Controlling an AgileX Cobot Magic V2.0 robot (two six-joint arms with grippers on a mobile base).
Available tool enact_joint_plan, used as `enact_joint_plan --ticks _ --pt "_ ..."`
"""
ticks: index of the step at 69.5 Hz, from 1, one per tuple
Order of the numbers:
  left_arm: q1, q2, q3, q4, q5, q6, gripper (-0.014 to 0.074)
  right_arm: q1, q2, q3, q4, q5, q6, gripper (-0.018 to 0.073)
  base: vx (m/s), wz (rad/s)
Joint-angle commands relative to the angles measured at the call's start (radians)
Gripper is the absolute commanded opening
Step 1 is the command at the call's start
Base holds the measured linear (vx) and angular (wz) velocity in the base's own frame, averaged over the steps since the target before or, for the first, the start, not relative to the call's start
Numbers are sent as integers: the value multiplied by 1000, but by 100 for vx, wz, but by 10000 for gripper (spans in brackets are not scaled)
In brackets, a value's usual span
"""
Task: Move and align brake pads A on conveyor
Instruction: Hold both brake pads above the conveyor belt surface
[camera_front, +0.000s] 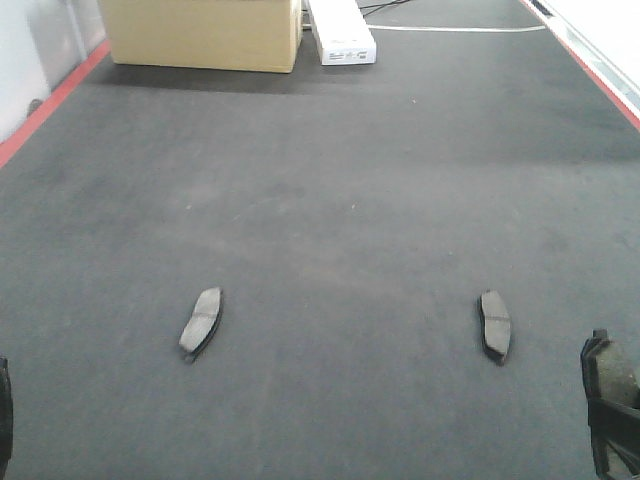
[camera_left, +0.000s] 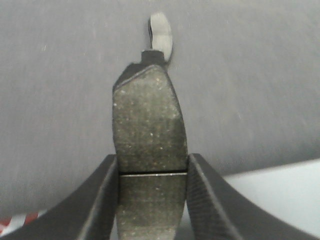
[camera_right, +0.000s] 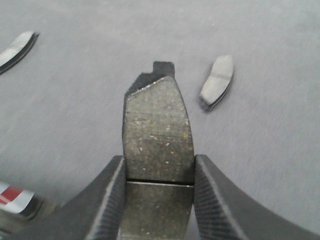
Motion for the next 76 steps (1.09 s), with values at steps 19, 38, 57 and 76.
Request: enact_joint_plan --ticks 19,38,57,76 --pt "-7 2 -29 -7 -74 -2 174 -3 3 -29 -18 -84 -9 177 15 -10" --pt "-7 2 -29 -7 -74 -2 174 -3 3 -29 -18 -84 -9 177 5 -10" --pt "-7 2 -29 -7 -74 -2 174 -3 3 -29 -18 -84 -9 177 1 -1" --pt "-7 2 -29 -7 -74 -2 174 -3 3 -29 -18 -84 -9 177 0 0"
